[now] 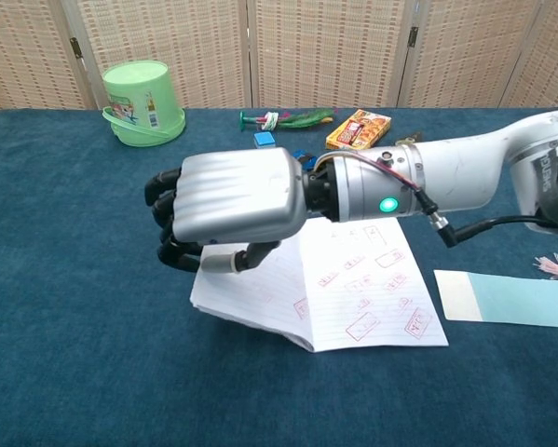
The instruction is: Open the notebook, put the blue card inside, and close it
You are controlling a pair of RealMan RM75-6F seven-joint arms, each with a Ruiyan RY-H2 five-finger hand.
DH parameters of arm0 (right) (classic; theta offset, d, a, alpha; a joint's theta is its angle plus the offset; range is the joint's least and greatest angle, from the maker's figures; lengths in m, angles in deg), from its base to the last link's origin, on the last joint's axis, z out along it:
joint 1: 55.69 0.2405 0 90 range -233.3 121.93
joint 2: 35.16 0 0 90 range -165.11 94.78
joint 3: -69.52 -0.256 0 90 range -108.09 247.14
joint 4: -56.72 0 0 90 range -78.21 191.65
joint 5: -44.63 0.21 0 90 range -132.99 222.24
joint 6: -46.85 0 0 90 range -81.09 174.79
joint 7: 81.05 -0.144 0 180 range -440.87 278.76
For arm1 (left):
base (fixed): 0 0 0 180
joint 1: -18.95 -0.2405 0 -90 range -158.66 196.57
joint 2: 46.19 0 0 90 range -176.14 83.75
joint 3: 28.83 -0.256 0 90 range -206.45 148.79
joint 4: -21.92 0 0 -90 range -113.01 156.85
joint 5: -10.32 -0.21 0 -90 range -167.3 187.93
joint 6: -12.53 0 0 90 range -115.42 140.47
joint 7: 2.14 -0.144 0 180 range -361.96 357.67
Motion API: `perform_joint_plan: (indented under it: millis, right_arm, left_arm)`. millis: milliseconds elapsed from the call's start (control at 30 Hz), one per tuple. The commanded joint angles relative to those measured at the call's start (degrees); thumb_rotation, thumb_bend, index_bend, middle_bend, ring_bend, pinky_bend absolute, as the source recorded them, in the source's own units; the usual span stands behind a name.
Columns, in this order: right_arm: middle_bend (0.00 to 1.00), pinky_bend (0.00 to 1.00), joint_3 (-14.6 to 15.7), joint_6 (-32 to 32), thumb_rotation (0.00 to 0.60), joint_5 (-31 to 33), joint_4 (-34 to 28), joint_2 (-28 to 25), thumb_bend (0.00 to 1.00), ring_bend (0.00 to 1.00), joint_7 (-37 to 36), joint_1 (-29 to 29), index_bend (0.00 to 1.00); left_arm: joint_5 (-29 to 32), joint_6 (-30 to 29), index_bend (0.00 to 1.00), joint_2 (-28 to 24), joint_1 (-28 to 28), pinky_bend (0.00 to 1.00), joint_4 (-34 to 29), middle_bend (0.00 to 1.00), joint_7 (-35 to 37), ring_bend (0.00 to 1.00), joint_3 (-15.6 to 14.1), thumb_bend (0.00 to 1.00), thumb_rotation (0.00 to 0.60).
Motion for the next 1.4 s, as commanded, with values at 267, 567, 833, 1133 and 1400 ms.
perform_joint_plan:
  millis: [267, 567, 833, 1133, 1400]
  right_arm:
    - [0.50, 0.22, 1.33, 3.80, 0.600, 3.41, 5.03, 5.64, 0.37, 0.36, -2.05, 0.91, 0.82]
    - [0.23, 0.18, -0.80, 10.13, 0.600, 8.88, 4.45, 8.83, 0.19, 0.17, 1.91, 0.61, 0.21]
    - [0.10, 0.18, -4.40, 11.85, 0.600, 13.51, -1.90, 5.97, 0.10, 0.11, 7.85, 0.55, 0.00]
    - [0.22, 0.27, -5.18, 13.07, 0.600, 19.12, -17.32, -5.76, 0.38, 0.16, 14.51, -4.94, 0.09]
    - [0.37, 0.38, -2.98, 13.13, 0.600, 24.83, -30.57, -16.81, 0.43, 0.29, 21.54, -13.64, 0.34]
  left_arm:
    - [0.10, 0.20, 0.14, 0.00, -0.16, 0.22, 0.19, 0.09, 0.43, 0.18, -0.17, 0.17, 0.600]
    - [0.01, 0.05, 0.15, -0.13, -0.35, 0.22, 0.08, 0.09, 0.32, 0.18, -0.27, 0.17, 0.600]
    - [0.19, -0.03, 0.15, -0.20, -0.49, 0.22, 0.16, 0.09, 0.51, 0.18, -0.18, 0.17, 0.600]
    - [-0.17, -0.25, 0.15, 0.12, -0.31, 0.22, 0.40, 0.09, 1.04, 0.18, 0.07, 0.17, 0.600]
    - [-0.83, -0.01, 0.15, 0.46, 0.17, 0.22, 0.43, 0.09, 1.10, 0.18, 0.11, 0.17, 0.600]
